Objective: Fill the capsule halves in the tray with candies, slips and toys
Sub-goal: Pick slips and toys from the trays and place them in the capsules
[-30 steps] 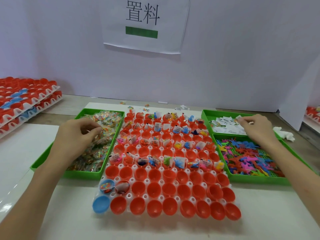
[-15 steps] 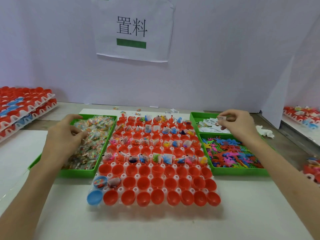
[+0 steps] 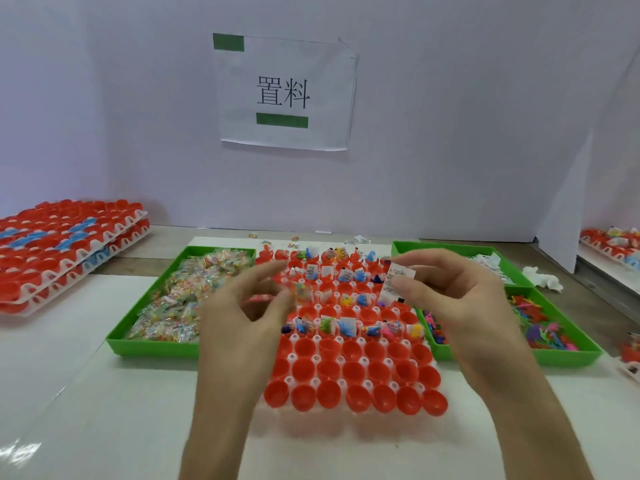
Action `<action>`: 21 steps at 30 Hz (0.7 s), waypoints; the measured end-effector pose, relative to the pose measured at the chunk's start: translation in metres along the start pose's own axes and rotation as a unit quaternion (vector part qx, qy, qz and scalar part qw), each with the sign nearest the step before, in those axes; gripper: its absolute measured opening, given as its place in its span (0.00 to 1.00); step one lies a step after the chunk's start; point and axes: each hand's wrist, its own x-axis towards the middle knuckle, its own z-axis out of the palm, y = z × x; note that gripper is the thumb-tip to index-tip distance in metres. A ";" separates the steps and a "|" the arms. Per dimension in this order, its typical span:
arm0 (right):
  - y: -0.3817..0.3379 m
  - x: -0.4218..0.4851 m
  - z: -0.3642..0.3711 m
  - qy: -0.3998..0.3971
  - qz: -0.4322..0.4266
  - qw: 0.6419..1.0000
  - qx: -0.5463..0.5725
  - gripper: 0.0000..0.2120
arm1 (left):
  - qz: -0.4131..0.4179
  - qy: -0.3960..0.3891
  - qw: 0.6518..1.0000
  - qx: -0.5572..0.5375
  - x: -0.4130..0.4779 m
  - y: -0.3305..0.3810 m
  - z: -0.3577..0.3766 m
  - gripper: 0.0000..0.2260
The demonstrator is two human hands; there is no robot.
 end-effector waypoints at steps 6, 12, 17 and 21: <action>0.009 -0.065 0.022 -0.019 0.015 0.995 0.096 0.17 | -0.036 -0.065 0.991 -0.109 -0.063 0.011 0.020 0.19; 0.026 -0.080 0.029 -0.003 0.016 0.998 0.061 0.13 | -0.036 -0.143 0.986 -0.078 -0.073 0.017 0.017 0.19; 0.028 -0.080 0.024 -0.009 0.017 0.999 0.038 0.12 | -0.051 -0.216 0.973 -0.069 -0.076 0.015 0.011 0.11; 0.029 -0.081 0.014 -0.068 0.019 0.998 0.008 0.13 | -0.074 -0.273 0.956 -0.071 -0.075 0.010 0.003 0.10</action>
